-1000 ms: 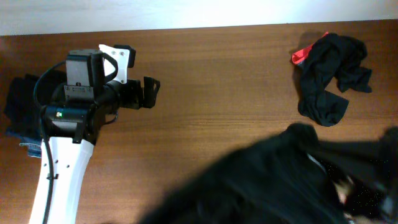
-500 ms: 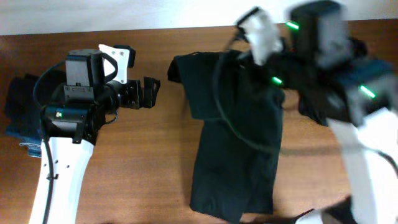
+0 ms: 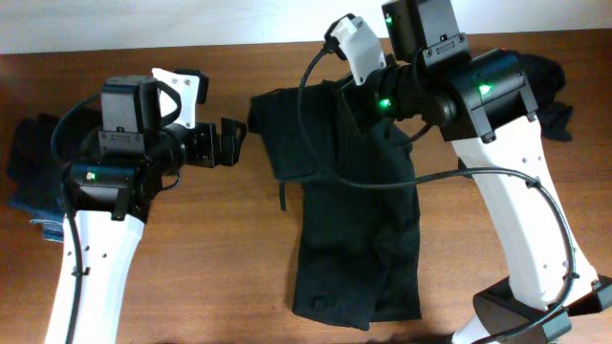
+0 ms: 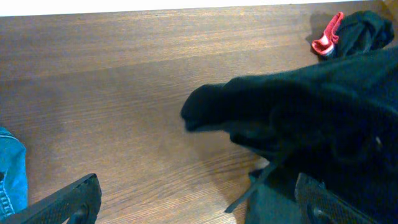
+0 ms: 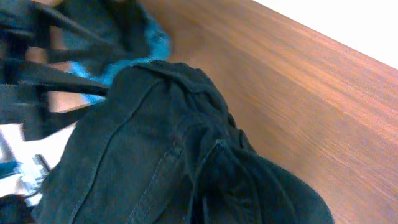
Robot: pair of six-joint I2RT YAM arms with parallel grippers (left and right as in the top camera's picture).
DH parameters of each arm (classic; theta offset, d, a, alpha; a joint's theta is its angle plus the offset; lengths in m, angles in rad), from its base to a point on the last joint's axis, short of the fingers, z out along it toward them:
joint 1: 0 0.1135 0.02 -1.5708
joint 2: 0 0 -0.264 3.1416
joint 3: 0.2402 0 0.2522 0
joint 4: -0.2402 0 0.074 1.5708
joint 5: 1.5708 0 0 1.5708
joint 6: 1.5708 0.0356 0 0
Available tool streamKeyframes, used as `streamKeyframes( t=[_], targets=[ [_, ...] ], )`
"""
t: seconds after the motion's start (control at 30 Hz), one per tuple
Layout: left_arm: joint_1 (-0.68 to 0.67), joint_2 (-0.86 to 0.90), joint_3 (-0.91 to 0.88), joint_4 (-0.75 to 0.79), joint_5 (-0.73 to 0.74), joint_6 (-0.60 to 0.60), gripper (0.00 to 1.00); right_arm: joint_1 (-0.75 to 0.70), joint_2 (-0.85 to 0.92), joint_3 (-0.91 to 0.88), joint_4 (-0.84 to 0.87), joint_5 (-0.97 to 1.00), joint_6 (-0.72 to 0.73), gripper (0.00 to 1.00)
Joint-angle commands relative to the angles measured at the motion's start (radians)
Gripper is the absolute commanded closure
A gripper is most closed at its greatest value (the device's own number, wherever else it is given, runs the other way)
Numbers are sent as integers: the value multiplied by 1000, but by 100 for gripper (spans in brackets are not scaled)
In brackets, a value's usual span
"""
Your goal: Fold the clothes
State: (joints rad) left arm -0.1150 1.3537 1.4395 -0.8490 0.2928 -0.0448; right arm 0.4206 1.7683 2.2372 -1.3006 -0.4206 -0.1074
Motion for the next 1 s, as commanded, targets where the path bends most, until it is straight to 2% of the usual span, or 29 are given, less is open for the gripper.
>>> streamKeyframes(
  t=[0.0,0.37,0.77,0.97],
  targets=[
    [0,0,13,-14,14,66,1,3,-33,26,34,-193,8,96],
    [0,4,13,-29,-24,153,1,3,-167,86,40,-246,8,96],
    [0,5,13,2,-16,153,1,3,-324,86,32,-250,8,96],
    [0,-19,13,34,210,310,4,3,-336,86,16,-249,7,96]
  ],
)
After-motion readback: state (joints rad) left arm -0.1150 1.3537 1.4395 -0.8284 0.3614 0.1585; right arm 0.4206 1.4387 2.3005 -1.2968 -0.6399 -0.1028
